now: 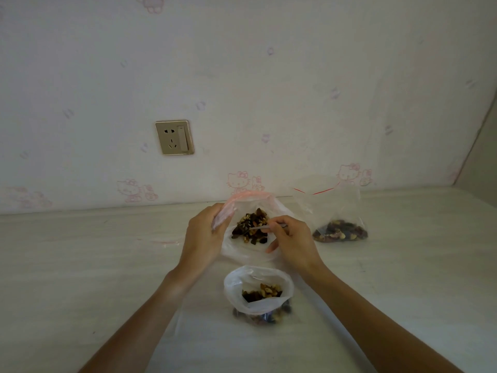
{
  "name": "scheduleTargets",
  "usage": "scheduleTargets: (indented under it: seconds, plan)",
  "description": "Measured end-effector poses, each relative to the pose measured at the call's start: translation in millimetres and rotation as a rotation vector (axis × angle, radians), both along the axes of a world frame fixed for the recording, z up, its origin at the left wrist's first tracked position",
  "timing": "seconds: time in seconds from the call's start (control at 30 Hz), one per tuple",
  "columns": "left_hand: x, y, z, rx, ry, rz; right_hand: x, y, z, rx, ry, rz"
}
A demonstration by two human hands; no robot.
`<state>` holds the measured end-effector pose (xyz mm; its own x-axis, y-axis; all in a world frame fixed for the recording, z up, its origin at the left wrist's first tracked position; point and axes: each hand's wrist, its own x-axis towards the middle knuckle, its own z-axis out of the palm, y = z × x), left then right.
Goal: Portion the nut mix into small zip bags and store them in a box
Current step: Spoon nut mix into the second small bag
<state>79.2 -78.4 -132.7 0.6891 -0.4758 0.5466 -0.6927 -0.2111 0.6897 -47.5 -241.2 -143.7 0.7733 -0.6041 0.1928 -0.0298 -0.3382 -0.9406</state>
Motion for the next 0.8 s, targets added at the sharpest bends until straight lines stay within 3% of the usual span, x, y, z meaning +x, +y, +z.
scheduleTargets:
  seconds: [0.2, 0.57, 0.8]
  plan:
    - [3.1, 2.6, 4.8, -0.019, 0.023, 0.084, -10.7, -4.2, 0.4, 0.234, -0.049, 0.002]
    - [-5.0, 23.2, 21.6, 0.15, 0.194, 0.23, -47.0, -17.7, 34.5, 0.262, -0.115, 0.009]
    - [-44.6, 58.3, 17.7, 0.054, 0.11, 0.293, -101.2, -4.0, 54.2, 0.293, -0.143, 0.054]
